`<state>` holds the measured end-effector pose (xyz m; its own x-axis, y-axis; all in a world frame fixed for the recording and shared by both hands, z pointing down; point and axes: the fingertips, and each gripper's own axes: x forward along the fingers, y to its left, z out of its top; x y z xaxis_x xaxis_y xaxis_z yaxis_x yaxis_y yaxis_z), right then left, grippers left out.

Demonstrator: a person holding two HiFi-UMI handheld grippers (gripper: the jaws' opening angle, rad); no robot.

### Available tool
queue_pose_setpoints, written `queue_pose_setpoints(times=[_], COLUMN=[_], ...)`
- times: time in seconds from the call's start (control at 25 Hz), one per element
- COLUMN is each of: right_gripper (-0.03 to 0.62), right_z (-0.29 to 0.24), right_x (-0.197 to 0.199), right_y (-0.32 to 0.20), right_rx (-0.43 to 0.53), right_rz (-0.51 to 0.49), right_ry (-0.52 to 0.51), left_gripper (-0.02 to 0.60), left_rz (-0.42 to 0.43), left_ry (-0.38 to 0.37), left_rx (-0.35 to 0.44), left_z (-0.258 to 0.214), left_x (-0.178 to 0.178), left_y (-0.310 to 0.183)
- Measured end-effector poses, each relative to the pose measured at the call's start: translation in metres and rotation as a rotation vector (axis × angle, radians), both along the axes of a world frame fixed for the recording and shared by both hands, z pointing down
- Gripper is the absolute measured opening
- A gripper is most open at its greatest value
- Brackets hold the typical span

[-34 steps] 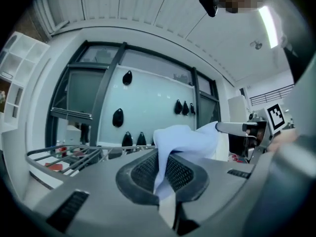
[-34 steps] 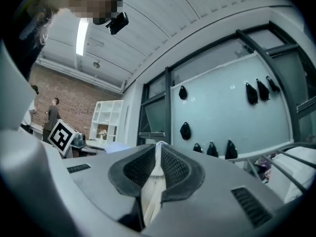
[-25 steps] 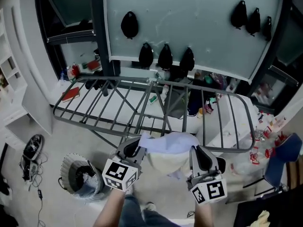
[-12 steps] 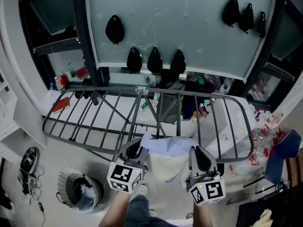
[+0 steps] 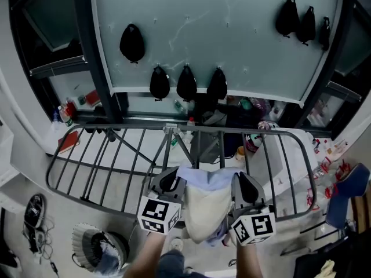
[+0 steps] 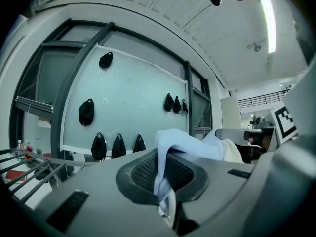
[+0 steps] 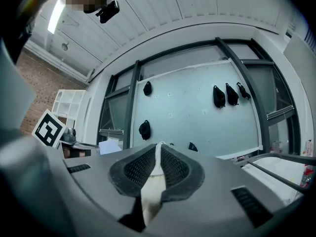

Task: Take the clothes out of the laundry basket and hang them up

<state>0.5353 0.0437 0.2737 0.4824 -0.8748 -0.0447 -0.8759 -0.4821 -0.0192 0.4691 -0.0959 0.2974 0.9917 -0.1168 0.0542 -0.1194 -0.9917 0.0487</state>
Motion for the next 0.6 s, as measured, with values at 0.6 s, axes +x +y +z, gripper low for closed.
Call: queue_pose_setpoints(times=[0.6], right_gripper=[0.038], right_z=[0.024], right_x=[0.104], right_y=[-0.065], right_rx=[-0.089], right_rz=[0.095], right_ry=[-0.014], left_gripper=[0.034], left_rz=[0.017], left_ry=[-0.099], left_rx=[0.008], left_z=[0.035], left_x=[0.099], left_y=[-0.058])
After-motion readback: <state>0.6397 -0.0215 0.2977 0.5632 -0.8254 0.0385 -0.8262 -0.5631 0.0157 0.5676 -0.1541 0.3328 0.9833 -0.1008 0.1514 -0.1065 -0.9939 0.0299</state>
